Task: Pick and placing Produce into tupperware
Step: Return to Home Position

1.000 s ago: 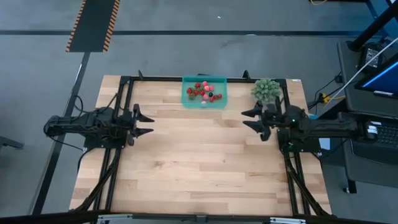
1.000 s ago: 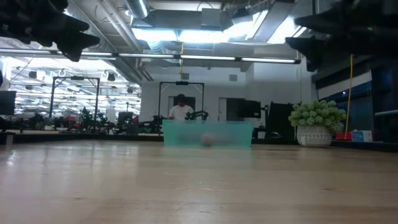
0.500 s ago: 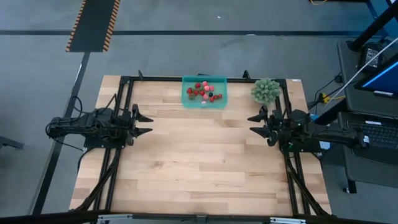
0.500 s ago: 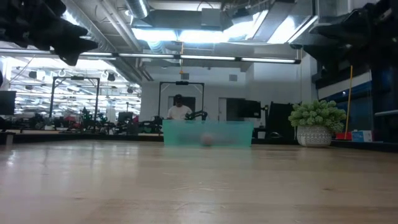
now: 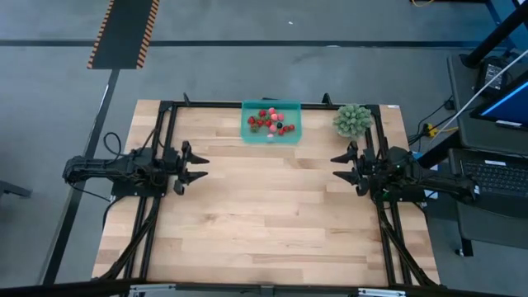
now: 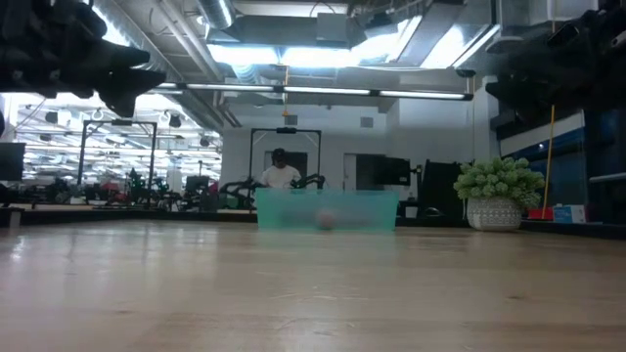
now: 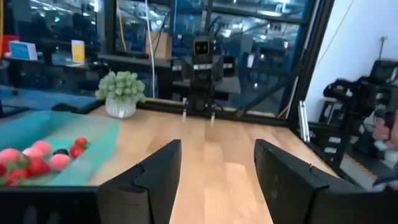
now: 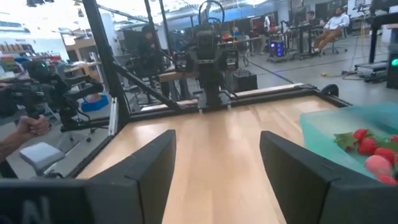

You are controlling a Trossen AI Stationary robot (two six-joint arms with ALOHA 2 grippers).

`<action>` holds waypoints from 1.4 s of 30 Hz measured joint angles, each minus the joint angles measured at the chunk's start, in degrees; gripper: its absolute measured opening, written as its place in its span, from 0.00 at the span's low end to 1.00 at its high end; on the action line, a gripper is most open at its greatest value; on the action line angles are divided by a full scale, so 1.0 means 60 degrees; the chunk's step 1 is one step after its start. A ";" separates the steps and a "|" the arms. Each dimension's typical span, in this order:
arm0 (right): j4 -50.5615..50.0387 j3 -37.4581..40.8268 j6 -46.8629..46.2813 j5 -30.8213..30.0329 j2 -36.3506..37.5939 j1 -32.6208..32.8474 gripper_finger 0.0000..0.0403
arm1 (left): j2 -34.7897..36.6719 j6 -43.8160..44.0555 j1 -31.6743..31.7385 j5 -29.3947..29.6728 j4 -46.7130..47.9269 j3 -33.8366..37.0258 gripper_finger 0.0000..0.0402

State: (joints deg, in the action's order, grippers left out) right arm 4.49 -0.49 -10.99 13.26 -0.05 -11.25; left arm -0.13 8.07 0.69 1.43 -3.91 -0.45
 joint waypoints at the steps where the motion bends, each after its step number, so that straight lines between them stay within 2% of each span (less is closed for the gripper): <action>1: -0.0016 0.0000 0.0097 -0.0013 0.0000 -0.0010 0.59 | -0.0002 -0.0042 0.0014 -0.0023 0.0092 -0.0004 0.49; 12: -0.0317 -0.0020 0.0208 0.0007 -0.0001 -0.0020 0.59 | -0.0002 -0.0166 0.0014 -0.0083 0.0092 -0.0058 0.49; 18: -0.0302 -0.0015 0.0871 -0.0112 -0.0036 -0.0022 0.59 | -0.0002 -0.0180 0.0014 -0.0079 0.0315 -0.0058 0.49; 28: -0.0302 -0.0011 -0.0601 -0.0120 -0.0066 -0.0025 0.59 | -0.0002 -0.0194 0.0014 -0.0079 0.0284 -0.0058 0.49; 42: -0.0298 -0.0007 -0.0618 -0.0117 -0.0069 -0.0025 0.59 | -0.0002 -0.0195 0.0014 -0.0076 0.0287 -0.0058 0.49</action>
State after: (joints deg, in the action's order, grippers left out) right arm 2.70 -0.54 -14.70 12.56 -0.47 -11.40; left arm -0.14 6.90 0.78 0.97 -2.19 -0.80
